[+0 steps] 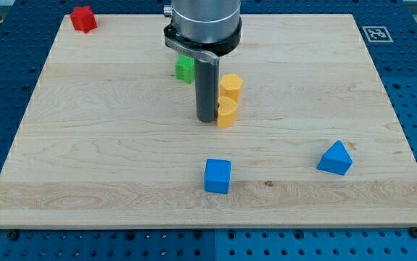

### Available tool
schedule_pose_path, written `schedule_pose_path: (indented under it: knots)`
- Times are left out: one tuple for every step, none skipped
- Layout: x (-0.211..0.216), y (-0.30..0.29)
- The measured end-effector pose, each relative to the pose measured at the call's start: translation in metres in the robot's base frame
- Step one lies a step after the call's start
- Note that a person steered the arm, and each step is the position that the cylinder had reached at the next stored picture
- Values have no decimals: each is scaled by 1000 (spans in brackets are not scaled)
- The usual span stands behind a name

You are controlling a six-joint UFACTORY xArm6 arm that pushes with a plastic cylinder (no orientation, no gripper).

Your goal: Slide the yellow heart to the bottom of the yellow hexagon

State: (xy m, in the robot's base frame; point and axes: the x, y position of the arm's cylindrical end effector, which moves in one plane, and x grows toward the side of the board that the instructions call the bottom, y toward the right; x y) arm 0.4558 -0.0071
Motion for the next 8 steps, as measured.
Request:
schedule_pose_path:
  knots:
    - [3,-6]
    - [29,-10]
    - [34,15]
    - [32,22]
    - [25,15]
    - [25,15]
    - [23,16]
    - [7,16]
